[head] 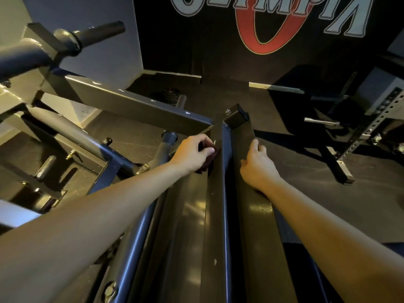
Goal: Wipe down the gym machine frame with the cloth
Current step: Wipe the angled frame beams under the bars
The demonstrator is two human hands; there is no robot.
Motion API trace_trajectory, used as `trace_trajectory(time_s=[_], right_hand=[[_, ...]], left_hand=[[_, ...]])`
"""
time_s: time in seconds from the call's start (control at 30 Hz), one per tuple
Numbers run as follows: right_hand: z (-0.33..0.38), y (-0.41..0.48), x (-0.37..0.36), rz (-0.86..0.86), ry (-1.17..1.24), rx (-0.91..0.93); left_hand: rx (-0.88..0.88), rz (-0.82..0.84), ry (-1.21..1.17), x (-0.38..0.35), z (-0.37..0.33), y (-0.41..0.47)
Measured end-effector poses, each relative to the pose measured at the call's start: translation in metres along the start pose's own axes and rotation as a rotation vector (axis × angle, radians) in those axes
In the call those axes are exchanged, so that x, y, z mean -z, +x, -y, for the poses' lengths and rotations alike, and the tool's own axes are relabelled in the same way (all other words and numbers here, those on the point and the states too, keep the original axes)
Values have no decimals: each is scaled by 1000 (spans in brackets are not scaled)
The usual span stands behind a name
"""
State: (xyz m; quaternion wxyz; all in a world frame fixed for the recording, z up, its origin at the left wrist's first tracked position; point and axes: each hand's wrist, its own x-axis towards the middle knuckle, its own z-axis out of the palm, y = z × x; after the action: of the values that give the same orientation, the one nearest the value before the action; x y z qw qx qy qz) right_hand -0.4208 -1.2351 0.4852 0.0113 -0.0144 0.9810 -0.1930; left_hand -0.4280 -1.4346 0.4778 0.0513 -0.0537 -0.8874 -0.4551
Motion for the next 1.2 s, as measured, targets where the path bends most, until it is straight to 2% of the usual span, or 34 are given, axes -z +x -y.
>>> trace_trajectory(time_s=[0.07, 0.17, 0.27, 0.33, 0.4, 0.47, 0.53, 0.6, 0.67, 0.77, 0.87, 1.03, 1.1, 1.2], right_hand=[[1, -2, 4, 23, 15, 6], [2, -3, 6, 60, -92, 41], [1, -1, 8, 104, -143, 50], [0, -1, 6, 107, -154, 62], [-2, 0, 2, 60, -148, 61], [-1, -1, 0, 19, -146, 54], [-1, -2, 0, 6, -136, 61], [-2, -3, 2, 12, -94, 76], [-4, -2, 2, 17, -65, 87], [-4, -2, 3, 31, -55, 84], [-3, -3, 4, 33, -67, 98], [-3, -3, 3, 30, -111, 107], [-2, -3, 4, 39, -110, 88], [-2, -4, 6, 41, -78, 77]], left_hand=[[-98, 120, -42, 10, 4, -34], [-209, 253, -48, 19, 4, -77], [-308, 130, 63, 12, -1, -59], [-257, 24, 102, 2, -3, -22], [-120, -56, 126, -6, -1, 21], [37, -98, 107, -11, 5, 50], [79, -120, 58, -11, 10, 53], [23, -55, -10, -4, 9, 26], [-65, 95, -66, 8, 7, -18], [-225, 234, 6, 19, 5, -66], [-259, 127, 128, 12, -2, -40], [-32, -131, 209, -13, 0, 67], [19, -143, 198, -18, 6, 77], [-25, -95, 114, -11, 7, 43]])
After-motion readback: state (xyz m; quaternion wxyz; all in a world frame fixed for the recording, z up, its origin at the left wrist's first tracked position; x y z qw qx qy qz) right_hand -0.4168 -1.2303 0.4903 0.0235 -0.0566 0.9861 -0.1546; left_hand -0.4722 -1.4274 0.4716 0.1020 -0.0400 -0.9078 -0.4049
